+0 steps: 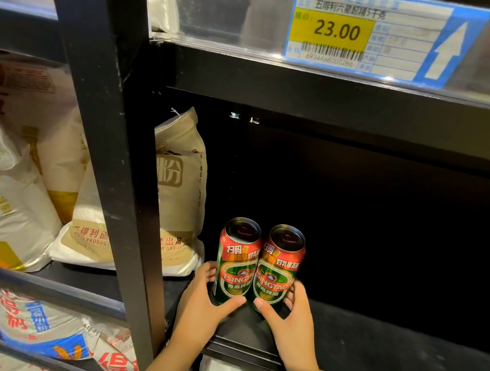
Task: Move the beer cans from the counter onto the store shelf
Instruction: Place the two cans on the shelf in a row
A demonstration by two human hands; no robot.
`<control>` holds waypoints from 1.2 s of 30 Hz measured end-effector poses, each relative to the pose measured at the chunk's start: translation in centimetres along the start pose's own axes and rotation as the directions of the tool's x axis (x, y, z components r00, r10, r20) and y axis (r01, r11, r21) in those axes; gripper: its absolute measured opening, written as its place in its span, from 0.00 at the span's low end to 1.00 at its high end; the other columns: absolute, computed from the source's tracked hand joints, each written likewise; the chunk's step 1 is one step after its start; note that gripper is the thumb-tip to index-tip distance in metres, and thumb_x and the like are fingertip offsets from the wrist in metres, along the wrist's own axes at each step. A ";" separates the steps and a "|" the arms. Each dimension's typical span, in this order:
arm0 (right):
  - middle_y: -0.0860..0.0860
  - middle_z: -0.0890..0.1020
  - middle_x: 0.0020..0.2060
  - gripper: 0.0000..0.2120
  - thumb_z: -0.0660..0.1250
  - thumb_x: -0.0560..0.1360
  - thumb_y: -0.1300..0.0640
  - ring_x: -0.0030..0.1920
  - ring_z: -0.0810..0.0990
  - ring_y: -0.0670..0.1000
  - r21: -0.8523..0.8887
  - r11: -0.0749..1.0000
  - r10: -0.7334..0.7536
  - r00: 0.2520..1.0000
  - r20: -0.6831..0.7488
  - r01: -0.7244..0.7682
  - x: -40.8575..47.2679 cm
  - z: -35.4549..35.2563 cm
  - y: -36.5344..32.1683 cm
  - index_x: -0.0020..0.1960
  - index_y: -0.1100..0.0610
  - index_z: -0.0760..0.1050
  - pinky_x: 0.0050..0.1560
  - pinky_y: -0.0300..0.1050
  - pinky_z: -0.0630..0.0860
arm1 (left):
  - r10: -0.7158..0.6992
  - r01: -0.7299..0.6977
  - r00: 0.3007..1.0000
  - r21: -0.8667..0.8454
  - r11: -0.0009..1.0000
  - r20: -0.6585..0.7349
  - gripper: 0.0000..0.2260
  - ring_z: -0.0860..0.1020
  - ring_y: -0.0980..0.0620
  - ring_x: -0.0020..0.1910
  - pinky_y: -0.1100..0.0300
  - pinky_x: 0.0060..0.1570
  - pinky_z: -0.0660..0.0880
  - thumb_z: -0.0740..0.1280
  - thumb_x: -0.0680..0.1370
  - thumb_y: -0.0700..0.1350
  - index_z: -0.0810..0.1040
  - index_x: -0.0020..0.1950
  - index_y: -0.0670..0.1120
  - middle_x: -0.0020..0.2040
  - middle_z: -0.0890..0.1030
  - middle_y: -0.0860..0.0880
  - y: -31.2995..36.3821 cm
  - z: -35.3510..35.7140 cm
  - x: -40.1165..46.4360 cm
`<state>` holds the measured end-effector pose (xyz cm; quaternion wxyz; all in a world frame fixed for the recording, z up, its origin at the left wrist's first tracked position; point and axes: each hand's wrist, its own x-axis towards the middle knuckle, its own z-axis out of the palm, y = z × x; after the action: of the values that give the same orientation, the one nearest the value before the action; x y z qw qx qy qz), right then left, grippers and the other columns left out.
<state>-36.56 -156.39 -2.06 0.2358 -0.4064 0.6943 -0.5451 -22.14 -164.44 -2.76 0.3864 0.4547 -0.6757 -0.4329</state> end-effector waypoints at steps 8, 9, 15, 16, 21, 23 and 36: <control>0.42 0.76 0.58 0.26 0.74 0.70 0.55 0.60 0.73 0.41 -0.002 0.999 0.033 0.999 0.005 -0.033 0.1 0.2 0.3 0.64 0.46 0.66 0.59 0.37 0.69 | 0.076 -0.075 0.997 0.057 0.996 -0.004 0.26 0.70 0.67 0.58 0.78 0.52 0.65 0.73 0.71 0.48 0.66 0.65 0.55 0.59 0.72 0.59 -0.1 0.1 -0.2; 0.42 0.77 0.59 0.26 0.73 0.70 0.54 0.61 0.73 0.42 -0.005 0.999 0.035 0.999 0.009 -0.035 0.1 0.2 0.4 0.64 0.47 0.67 0.61 0.39 0.69 | 0.100 -0.099 0.995 0.072 0.992 -0.005 0.25 0.69 0.67 0.59 0.76 0.55 0.66 0.73 0.71 0.48 0.67 0.65 0.55 0.59 0.71 0.59 -0.2 0.1 -0.1; 0.42 0.77 0.60 0.25 0.71 0.72 0.53 0.62 0.73 0.40 -0.030 0.999 0.031 0.998 0.061 -0.029 0.3 0.1 0.5 0.66 0.48 0.66 0.64 0.44 0.71 | 0.061 -0.061 0.998 0.064 0.996 0.013 0.35 0.67 0.64 0.64 0.65 0.62 0.65 0.72 0.72 0.50 0.57 0.75 0.52 0.65 0.68 0.60 -0.2 0.1 0.0; 0.41 0.77 0.58 0.25 0.72 0.72 0.54 0.60 0.73 0.38 -0.026 0.999 0.034 0.997 0.067 -0.032 0.2 0.0 0.3 0.65 0.48 0.65 0.62 0.40 0.72 | 0.038 -0.039 0.999 0.045 0.998 0.015 0.36 0.66 0.63 0.64 0.66 0.61 0.64 0.72 0.73 0.50 0.56 0.75 0.51 0.64 0.68 0.60 -0.1 0.1 0.0; 0.39 0.75 0.56 0.26 0.73 0.71 0.54 0.55 0.72 0.31 -0.040 0.999 0.032 0.998 0.054 -0.030 0.2 0.2 0.3 0.63 0.45 0.63 0.50 0.28 0.70 | 0.037 -0.039 0.999 0.056 0.998 0.036 0.31 0.67 0.64 0.61 0.74 0.55 0.62 0.71 0.73 0.47 0.60 0.73 0.51 0.63 0.69 0.59 -0.2 0.3 -0.2; 0.41 0.76 0.57 0.25 0.73 0.70 0.53 0.58 0.73 0.35 -0.038 0.999 0.031 0.999 0.034 -0.030 0.3 0.2 0.5 0.63 0.46 0.65 0.54 0.32 0.70 | 0.041 -0.043 0.999 0.078 0.996 0.028 0.32 0.68 0.63 0.62 0.74 0.55 0.63 0.73 0.72 0.48 0.61 0.72 0.52 0.63 0.69 0.59 -0.4 0.3 -0.1; 0.41 0.74 0.57 0.29 0.74 0.70 0.57 0.57 0.70 0.36 -0.073 0.996 0.043 0.999 0.023 -0.041 0.3 0.3 0.5 0.66 0.49 0.65 0.54 0.28 0.66 | 0.031 -0.030 0.999 0.033 0.999 -0.023 0.32 0.68 0.62 0.62 0.68 0.57 0.65 0.73 0.72 0.48 0.63 0.72 0.54 0.63 0.70 0.59 -0.5 0.5 -0.1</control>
<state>-36.68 -156.75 -2.56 0.2408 -0.4064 0.7191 -0.5096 -22.46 -164.37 -3.36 0.3937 0.4556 -0.6848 -0.4105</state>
